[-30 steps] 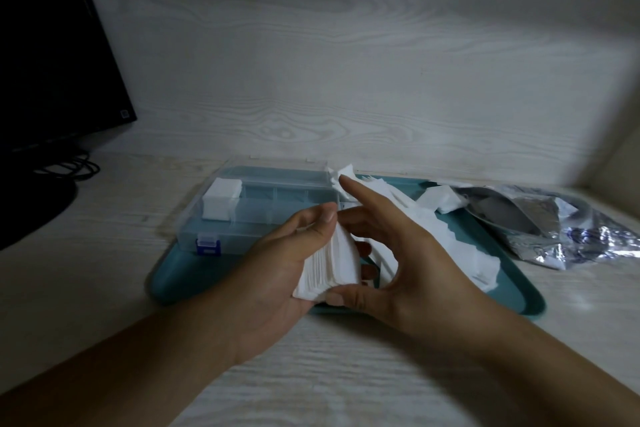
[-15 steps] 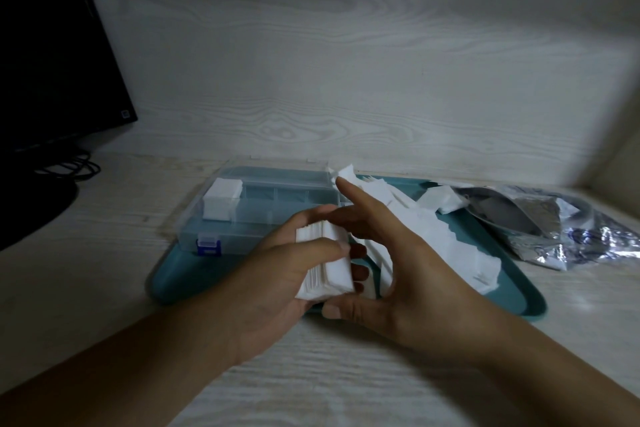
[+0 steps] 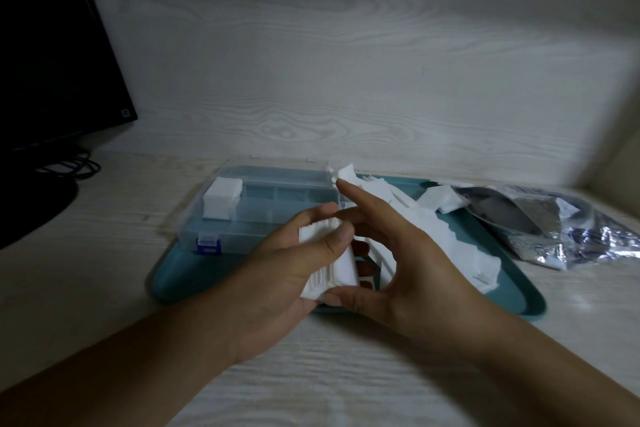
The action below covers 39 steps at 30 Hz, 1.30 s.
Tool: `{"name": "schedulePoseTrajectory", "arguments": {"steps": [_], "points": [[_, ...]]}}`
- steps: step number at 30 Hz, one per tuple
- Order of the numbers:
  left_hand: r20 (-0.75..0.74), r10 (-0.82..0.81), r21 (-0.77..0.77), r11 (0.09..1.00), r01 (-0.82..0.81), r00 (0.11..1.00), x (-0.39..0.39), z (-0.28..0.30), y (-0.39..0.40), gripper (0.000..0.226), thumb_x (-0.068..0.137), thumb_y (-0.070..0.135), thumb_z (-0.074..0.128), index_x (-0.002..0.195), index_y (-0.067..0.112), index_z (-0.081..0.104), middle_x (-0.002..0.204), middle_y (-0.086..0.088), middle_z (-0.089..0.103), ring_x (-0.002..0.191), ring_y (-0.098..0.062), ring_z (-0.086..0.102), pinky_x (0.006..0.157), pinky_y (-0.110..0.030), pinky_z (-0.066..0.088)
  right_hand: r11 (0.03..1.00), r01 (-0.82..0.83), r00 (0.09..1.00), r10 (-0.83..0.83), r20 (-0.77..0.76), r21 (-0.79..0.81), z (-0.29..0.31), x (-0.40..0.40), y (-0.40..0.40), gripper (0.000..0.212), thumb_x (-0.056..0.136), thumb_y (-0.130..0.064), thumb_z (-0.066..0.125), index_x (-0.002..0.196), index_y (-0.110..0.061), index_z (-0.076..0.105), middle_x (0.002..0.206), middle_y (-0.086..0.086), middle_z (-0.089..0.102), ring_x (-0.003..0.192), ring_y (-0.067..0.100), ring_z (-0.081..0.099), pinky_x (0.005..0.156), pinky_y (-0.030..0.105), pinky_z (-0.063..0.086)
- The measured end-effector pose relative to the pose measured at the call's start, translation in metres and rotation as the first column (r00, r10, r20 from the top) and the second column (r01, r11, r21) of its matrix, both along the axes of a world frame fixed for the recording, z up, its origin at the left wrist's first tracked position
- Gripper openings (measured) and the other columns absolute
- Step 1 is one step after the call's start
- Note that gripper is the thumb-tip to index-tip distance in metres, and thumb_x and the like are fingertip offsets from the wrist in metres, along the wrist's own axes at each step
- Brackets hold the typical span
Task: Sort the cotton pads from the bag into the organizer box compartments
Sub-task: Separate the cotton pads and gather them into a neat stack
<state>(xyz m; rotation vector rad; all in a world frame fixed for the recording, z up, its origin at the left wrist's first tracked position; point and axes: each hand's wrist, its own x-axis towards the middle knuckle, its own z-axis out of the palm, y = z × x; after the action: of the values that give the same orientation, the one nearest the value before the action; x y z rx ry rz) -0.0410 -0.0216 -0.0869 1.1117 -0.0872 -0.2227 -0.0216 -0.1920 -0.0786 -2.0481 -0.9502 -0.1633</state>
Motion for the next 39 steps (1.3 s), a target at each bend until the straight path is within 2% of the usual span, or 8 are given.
{"name": "schedulePoseTrajectory", "arguments": {"steps": [4,13,16,22,25,31,37,39], "points": [[-0.035,0.013,-0.013,1.000,-0.014,0.999,0.0030,-0.0008,0.0009,0.056,0.077,0.029,0.067,0.132,0.020,0.061,0.130,-0.015,0.063,0.121,-0.036,0.059,0.097,-0.051,0.053,0.999,-0.006,0.999,0.007,-0.045,0.031,0.0016,0.0002,-0.0006,0.102,0.071,-0.024,0.086,0.150,-0.037,0.025,0.129,-0.016,0.057,0.121,0.002,0.054,0.094,0.015,0.048],[-0.019,0.003,-0.011,1.000,-0.003,1.000,0.0013,0.0009,0.0002,0.050,0.081,0.028,0.063,0.131,0.018,0.062,0.126,-0.015,0.066,0.118,-0.037,0.061,0.083,-0.043,0.056,1.000,-0.008,1.000,0.008,-0.030,0.012,0.0036,0.0003,-0.0007,0.105,0.069,-0.034,0.086,0.152,-0.035,0.021,0.133,-0.017,0.056,0.126,0.003,0.051,0.104,0.026,0.045],[-0.009,0.009,-0.017,1.000,-0.009,1.000,0.0007,0.0018,-0.0004,0.047,0.084,0.027,0.060,0.130,0.015,0.062,0.124,-0.016,0.067,0.117,-0.036,0.062,0.086,-0.046,0.056,0.999,-0.025,1.000,0.026,-0.014,0.021,0.0042,-0.0011,-0.0011,0.105,0.070,-0.031,0.086,0.153,-0.030,0.022,0.134,-0.016,0.055,0.128,0.005,0.050,0.105,0.024,0.043],[-0.045,0.051,-0.044,0.998,-0.053,0.998,0.0029,0.0022,0.0003,0.049,0.080,0.023,0.064,0.129,0.018,0.063,0.125,-0.015,0.066,0.118,-0.036,0.061,0.087,-0.047,0.057,0.999,-0.026,0.999,0.024,0.043,0.033,0.0077,-0.0007,-0.0059,0.071,0.078,-0.016,0.079,0.139,-0.021,0.044,0.130,-0.011,0.057,0.126,0.014,0.052,0.105,0.034,0.043],[-0.047,0.044,-0.054,0.997,-0.047,0.998,0.0029,0.0023,0.0003,0.050,0.079,0.023,0.064,0.129,0.017,0.062,0.125,-0.015,0.066,0.118,-0.036,0.061,0.085,-0.046,0.056,0.999,-0.023,1.000,0.022,0.021,0.028,0.0083,0.0003,-0.0057,0.065,0.077,-0.014,0.081,0.132,-0.023,0.048,0.127,-0.013,0.059,0.124,0.014,0.054,0.104,0.035,0.045],[-0.047,0.024,-0.066,0.997,-0.027,0.999,0.0032,0.0012,0.0005,0.049,0.081,0.024,0.062,0.129,0.016,0.062,0.126,-0.015,0.066,0.118,-0.036,0.061,0.085,-0.046,0.056,1.000,-0.003,1.000,0.002,0.026,0.021,0.0071,0.0009,-0.0035,0.076,0.072,-0.028,0.085,0.137,-0.023,0.046,0.126,-0.016,0.059,0.124,0.009,0.054,0.104,0.030,0.045],[-0.046,0.050,-0.026,0.998,-0.052,0.998,0.0024,0.0033,-0.0001,0.057,0.074,0.027,0.064,0.131,0.018,0.061,0.126,-0.015,0.066,0.118,-0.036,0.061,0.095,-0.052,0.053,1.000,-0.018,1.000,0.019,0.022,-0.015,0.0078,0.0006,-0.0051,0.107,0.067,-0.033,0.087,0.152,-0.031,0.022,0.135,-0.023,0.051,0.130,-0.003,0.044,0.106,0.014,0.035],[-0.058,0.031,-0.046,0.998,-0.034,0.998,0.0016,0.0042,0.0004,0.055,0.077,0.026,0.064,0.132,0.016,0.060,0.128,-0.018,0.064,0.120,-0.038,0.059,0.088,-0.049,0.056,1.000,-0.024,1.000,0.025,0.019,-0.017,0.0072,0.0012,-0.0055,0.104,0.069,-0.031,0.085,0.152,-0.030,0.022,0.132,-0.023,0.053,0.129,-0.001,0.047,0.106,0.016,0.037]]}}
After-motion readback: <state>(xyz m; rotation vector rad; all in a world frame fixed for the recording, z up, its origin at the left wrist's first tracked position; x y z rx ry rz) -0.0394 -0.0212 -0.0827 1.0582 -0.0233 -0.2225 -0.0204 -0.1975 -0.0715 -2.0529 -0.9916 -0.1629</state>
